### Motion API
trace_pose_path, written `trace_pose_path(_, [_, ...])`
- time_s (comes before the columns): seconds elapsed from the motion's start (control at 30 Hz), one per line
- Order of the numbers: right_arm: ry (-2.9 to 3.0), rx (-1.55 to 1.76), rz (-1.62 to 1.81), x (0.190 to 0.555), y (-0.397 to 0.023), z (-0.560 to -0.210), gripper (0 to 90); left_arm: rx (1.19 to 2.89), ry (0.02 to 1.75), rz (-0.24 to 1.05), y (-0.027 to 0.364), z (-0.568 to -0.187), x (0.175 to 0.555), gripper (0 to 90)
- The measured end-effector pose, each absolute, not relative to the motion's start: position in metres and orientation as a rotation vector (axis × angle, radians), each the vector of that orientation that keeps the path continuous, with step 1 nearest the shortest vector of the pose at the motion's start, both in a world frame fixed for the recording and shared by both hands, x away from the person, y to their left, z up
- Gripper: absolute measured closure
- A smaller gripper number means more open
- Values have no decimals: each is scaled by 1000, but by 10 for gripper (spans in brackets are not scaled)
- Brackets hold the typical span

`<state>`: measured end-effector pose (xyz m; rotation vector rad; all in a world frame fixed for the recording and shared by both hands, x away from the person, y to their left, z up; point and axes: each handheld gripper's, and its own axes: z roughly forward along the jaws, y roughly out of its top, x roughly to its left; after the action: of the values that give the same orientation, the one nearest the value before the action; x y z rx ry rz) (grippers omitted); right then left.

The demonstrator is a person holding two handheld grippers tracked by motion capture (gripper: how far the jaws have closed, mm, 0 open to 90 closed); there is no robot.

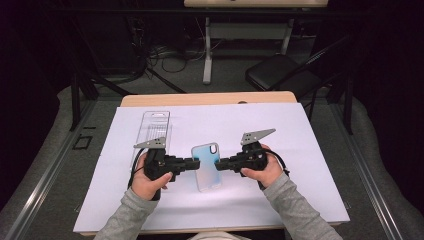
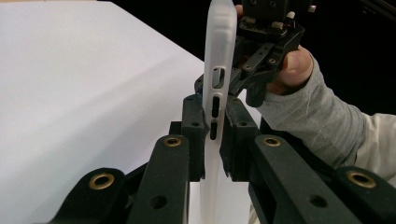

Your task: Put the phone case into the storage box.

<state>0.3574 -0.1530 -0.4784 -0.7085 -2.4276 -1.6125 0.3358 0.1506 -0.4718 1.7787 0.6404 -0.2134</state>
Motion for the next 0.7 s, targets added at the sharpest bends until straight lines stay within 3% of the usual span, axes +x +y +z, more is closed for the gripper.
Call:
trace_pose_path(0.33, [-2427,-711,-1631,357,-153,-478,827,1767,647,-198,151,-471,336,804])
trace_pose_path(0.7, [-2454,-734,-1623,357,-152,-479,827,1719,686,-163,155,-470,337,652])
